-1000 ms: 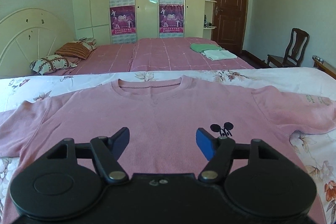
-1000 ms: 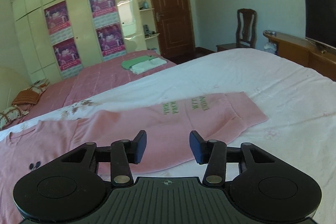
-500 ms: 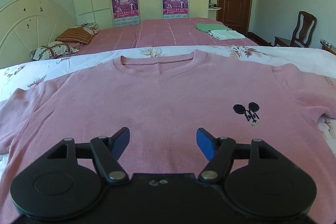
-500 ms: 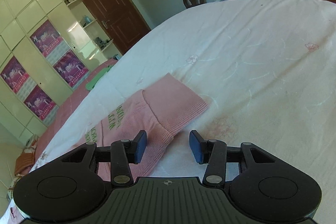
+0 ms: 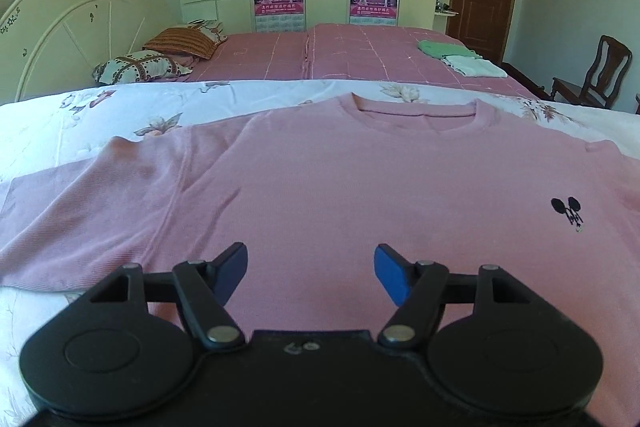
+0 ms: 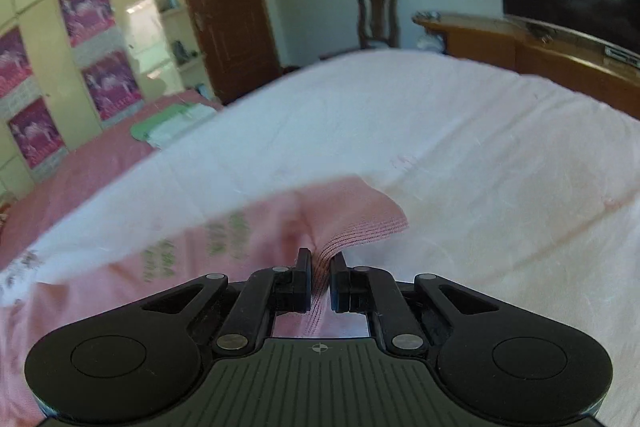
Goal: Fold small clothes
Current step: 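Carry the held sleeve across the sweatshirt body with the right tool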
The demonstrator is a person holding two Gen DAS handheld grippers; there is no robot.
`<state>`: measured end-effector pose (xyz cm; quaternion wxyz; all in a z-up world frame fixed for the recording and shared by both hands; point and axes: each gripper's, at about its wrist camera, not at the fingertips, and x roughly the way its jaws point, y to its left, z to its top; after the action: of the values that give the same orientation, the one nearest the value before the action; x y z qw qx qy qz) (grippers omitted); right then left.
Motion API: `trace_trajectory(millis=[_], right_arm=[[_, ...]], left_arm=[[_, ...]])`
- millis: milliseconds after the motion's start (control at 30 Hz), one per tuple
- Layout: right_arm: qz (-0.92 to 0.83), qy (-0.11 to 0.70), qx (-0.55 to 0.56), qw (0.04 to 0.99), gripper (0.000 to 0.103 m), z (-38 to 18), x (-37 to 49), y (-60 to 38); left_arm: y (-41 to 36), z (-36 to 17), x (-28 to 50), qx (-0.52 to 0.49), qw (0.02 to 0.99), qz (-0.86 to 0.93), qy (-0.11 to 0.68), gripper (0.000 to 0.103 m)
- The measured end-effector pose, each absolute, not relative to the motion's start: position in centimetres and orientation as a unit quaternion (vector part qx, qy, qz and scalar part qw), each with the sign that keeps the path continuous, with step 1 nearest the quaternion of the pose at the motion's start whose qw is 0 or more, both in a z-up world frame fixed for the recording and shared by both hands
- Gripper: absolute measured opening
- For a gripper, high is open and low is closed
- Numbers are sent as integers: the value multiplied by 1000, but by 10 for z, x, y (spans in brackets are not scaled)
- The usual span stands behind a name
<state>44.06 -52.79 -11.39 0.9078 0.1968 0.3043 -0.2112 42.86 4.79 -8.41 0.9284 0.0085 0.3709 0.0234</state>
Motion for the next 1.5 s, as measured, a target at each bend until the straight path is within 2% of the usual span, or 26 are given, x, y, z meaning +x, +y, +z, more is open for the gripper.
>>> trace_trajectory(millis=[100, 233, 300, 500, 700, 733, 767, 800, 1000, 1067, 1100, 1133, 1400, 1433, 1467, 1500], right_arm=[[-148, 295, 124, 936, 8, -82, 439, -465], [-71, 289, 105, 949, 8, -64, 434, -374], [-24, 294, 104, 950, 8, -66, 435, -323], [103, 317, 51, 941, 8, -84, 448, -174], [183, 352, 16, 918, 9, -115, 450, -85], [192, 353, 1, 916, 15, -120, 452, -75], [204, 351, -15, 914, 44, -122, 446, -67], [223, 344, -25, 912, 67, -123, 445, -58], [187, 292, 32, 938, 66, -110, 421, -87], [155, 289, 53, 943, 65, -102, 413, -109], [139, 289, 62, 945, 65, -98, 408, -120], [126, 289, 72, 946, 65, -96, 405, -130], [31, 319, 214, 923, 65, -89, 388, -245], [24, 320, 234, 918, 65, -90, 388, -256], [18, 321, 255, 912, 65, -92, 387, -267], [16, 321, 284, 904, 65, -93, 386, -281]], left_arm=[[70, -84, 432, 1, 928, 23, 373, 68], [95, -79, 430, -11, 930, 11, 367, 64], [107, -78, 429, -14, 930, 3, 368, 55], [133, -75, 425, -21, 929, -12, 369, 56], [147, -80, 423, -32, 926, -19, 376, 56], [147, -81, 423, -34, 925, -20, 378, 56], [148, -83, 423, -37, 924, -22, 380, 56], [148, -84, 423, -41, 923, -25, 382, 56], [114, -90, 444, -102, 917, -102, 373, 54], [88, -95, 462, -119, 908, -139, 377, 47], [74, -99, 472, -126, 901, -157, 384, 37], [61, -102, 482, -130, 895, -174, 389, 34], [-6, -128, 547, -112, 878, -180, 428, 32], [-9, -130, 549, -107, 881, -179, 425, 17], [-10, -130, 549, -103, 885, -177, 418, 9], [-8, -130, 549, -112, 885, -180, 414, 8]])
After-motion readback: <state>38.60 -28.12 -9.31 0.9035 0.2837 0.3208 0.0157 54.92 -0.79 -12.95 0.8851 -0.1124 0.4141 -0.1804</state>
